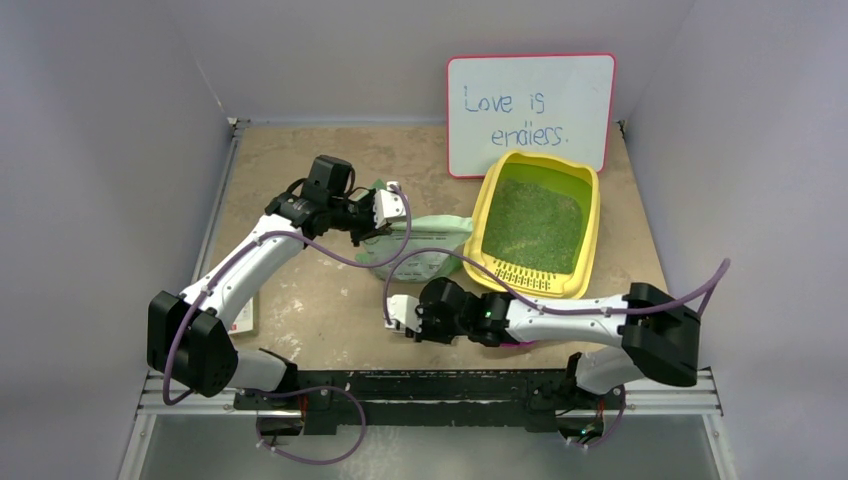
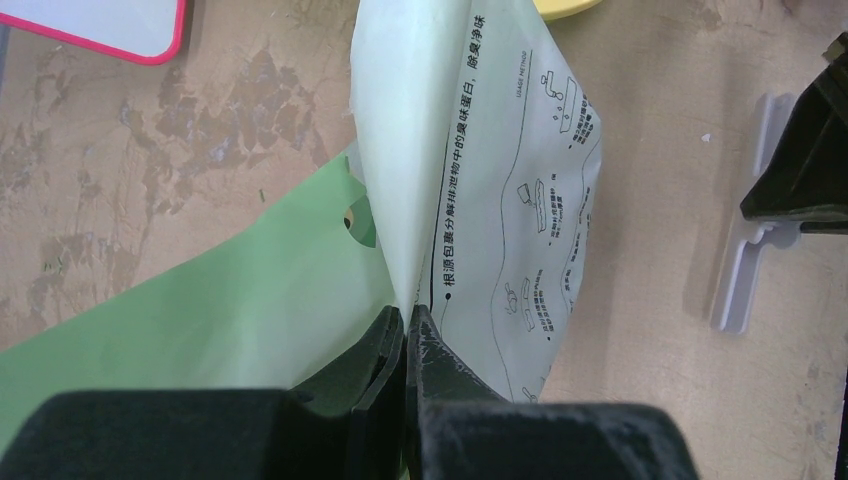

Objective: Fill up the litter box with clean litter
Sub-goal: Adjust the clamp at the center of the board, then clamp the cat litter bag at the center of the board.

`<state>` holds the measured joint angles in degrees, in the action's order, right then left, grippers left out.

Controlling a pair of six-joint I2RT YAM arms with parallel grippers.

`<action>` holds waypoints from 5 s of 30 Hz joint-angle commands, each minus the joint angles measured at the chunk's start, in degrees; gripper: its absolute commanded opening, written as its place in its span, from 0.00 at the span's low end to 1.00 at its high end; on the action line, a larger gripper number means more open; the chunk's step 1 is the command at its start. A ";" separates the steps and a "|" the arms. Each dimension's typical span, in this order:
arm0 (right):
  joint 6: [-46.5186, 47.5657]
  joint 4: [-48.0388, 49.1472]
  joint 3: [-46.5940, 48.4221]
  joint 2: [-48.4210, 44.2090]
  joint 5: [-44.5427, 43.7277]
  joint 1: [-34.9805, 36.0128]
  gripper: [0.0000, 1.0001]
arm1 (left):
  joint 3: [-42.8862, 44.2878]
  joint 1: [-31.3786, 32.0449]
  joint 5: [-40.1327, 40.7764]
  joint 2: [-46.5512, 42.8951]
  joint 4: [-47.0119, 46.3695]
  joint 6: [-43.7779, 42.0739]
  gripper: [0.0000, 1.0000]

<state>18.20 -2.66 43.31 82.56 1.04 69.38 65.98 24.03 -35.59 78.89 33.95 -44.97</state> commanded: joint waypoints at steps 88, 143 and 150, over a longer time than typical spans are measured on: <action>32.49 -27.92 35.63 -5.66 10.84 -24.70 0.00 | 2.48 -1.62 -3.33 0.04 -1.35 -1.21 0.00; 30.32 -18.88 30.70 -0.87 19.69 -29.54 0.00 | 1.81 -2.23 -6.26 -1.04 -2.11 -2.23 0.00; 29.74 -19.38 32.67 1.10 19.66 -29.42 0.00 | 1.83 -2.50 -6.48 -1.03 -2.22 -2.15 0.00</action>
<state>48.64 -25.71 73.93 82.11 19.20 39.94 66.00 22.81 -39.29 79.35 34.39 -46.09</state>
